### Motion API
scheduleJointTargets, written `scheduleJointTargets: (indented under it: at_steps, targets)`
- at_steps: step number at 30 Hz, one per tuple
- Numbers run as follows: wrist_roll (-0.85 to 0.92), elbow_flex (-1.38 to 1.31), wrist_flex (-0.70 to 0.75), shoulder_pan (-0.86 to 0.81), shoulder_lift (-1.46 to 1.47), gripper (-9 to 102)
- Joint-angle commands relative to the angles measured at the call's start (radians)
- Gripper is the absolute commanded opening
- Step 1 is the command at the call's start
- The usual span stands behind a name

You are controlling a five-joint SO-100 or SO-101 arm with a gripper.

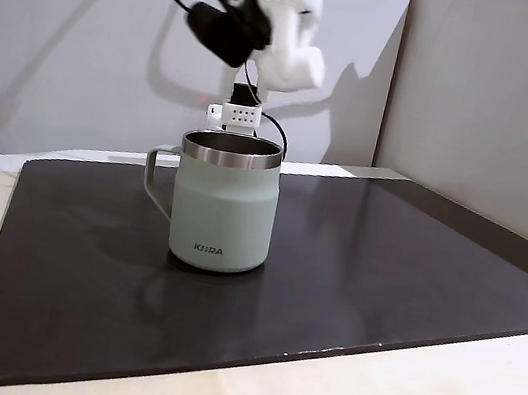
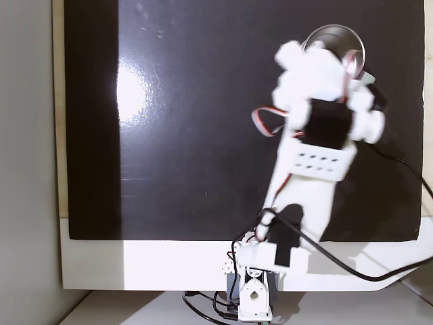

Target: Grasp a gauze and put it in the cup.

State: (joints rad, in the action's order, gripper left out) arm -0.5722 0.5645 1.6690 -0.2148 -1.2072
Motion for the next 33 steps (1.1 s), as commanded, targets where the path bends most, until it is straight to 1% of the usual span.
scheduleJointTargets:
  at_steps: [1, 6, 12, 16, 26, 28, 29, 33]
  targets:
    - [0.028, -0.133, 0.018, -0.071, 0.026, 0]
    - [0.052, -0.273, 0.034, -0.140, 0.143, 0]
    - [0.048, -0.359, 0.034, -0.166, 0.256, 0]
    - [0.048, -0.420, 0.023, -0.150, 0.318, 1]
    - [0.044, -0.423, 0.014, -0.106, 0.336, 2]
    - [0.048, -0.419, 0.018, -0.103, 0.336, 5]
    - [0.046, -0.414, 0.023, -0.103, 0.336, 10]
    - [0.021, -0.417, 0.054, -0.104, 0.345, 34]
